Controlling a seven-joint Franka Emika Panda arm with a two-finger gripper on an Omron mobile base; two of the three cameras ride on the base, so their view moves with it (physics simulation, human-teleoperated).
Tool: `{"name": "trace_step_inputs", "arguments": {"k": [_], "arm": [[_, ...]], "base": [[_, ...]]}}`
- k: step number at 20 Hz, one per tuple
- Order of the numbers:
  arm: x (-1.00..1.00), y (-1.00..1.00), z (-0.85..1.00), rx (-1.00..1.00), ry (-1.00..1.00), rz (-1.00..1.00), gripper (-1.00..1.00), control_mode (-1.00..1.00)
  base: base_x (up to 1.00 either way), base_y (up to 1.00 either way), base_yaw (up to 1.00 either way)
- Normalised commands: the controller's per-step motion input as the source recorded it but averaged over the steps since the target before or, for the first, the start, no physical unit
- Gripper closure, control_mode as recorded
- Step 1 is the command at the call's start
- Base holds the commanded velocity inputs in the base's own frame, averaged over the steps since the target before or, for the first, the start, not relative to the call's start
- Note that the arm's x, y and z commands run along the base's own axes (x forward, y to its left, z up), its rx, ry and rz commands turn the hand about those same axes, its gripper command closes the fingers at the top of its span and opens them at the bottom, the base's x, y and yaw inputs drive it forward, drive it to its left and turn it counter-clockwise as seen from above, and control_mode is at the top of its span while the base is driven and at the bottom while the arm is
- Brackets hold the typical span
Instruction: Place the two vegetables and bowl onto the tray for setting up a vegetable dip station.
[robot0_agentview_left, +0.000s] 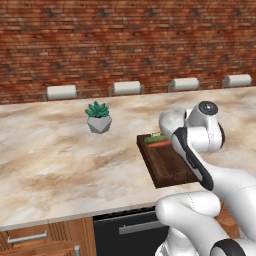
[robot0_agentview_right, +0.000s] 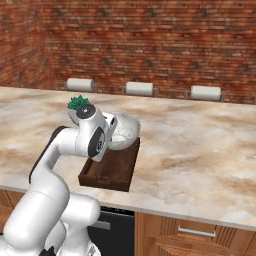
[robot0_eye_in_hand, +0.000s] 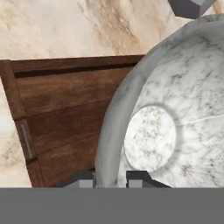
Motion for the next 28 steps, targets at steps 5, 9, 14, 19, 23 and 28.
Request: {"name": "trace_step_inputs", "arguments": {"k": [5,9,14,19,23,28], "arm": [[0.00,0.20,0.00,-0.04,0.12,0.23,1.00,-1.00],[0.06,0.04,-0.13,0.00,0.07,0.15,1.00,-1.00],[0.01,0.00,-0.24,0.00,0.04,0.10,1.00,-1.00],[0.00,0.00,-0.29,0.00,0.00,0.09,1.00,-1.00],[0.00,0.00,-0.35,0.00,0.00,0.08,1.00,-1.00],[0.00,0.00,-0.34,0.00,0.00,0.08,1.00,-1.00]], "base": [[0.00,0.00,0.00],[0.00,0.00,0.00],[0.00,0.00,0.00],[0.00,0.00,0.00],[0.00,0.00,0.00],[0.00,0.00,0.00]]}}
